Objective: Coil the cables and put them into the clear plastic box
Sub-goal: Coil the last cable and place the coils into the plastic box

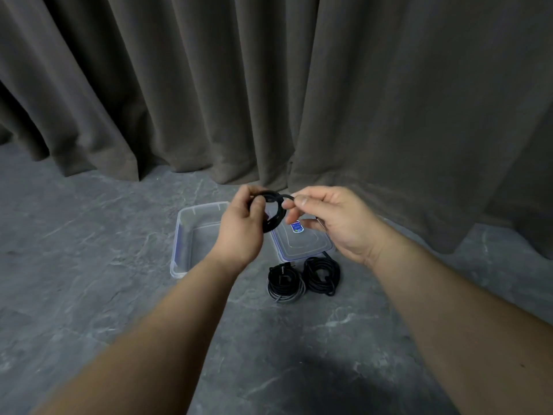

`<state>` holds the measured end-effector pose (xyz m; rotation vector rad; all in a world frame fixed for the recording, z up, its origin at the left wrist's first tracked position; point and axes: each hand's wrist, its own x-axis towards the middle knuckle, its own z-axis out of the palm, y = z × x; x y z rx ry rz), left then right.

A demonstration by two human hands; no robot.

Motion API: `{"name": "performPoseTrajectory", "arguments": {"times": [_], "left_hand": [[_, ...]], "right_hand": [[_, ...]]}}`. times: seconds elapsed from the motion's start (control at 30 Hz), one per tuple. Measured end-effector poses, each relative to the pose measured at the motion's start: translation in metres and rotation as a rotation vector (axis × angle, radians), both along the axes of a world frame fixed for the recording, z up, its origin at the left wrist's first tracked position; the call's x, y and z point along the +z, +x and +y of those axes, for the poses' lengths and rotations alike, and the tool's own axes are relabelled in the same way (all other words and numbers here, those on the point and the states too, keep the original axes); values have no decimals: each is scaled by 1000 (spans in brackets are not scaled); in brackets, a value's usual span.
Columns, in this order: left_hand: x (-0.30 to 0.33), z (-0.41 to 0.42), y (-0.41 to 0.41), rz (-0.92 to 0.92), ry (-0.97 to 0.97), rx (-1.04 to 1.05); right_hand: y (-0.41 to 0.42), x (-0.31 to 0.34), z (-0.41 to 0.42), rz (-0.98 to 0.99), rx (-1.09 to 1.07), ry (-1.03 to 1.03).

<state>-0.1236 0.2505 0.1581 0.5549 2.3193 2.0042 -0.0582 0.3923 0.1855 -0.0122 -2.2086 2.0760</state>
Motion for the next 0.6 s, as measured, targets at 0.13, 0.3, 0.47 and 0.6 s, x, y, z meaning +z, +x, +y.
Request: {"name": "performPoseTrajectory", "arguments": {"times": [0.13,0.3,0.47,0.6], "left_hand": [[-3,-1,4,58,-104,-135],[4,0,6,-12,-35,-149],[6,3,9,-159,111,-168],[16,12,7,-291,344,-189]], "right_hand": [[-2,4,-1,23,-78,-95],[-5,-6,5,13,-249,-161],[-2,-12,10,135,-379,91],[-4,-14,10,148,-376,180]]}}
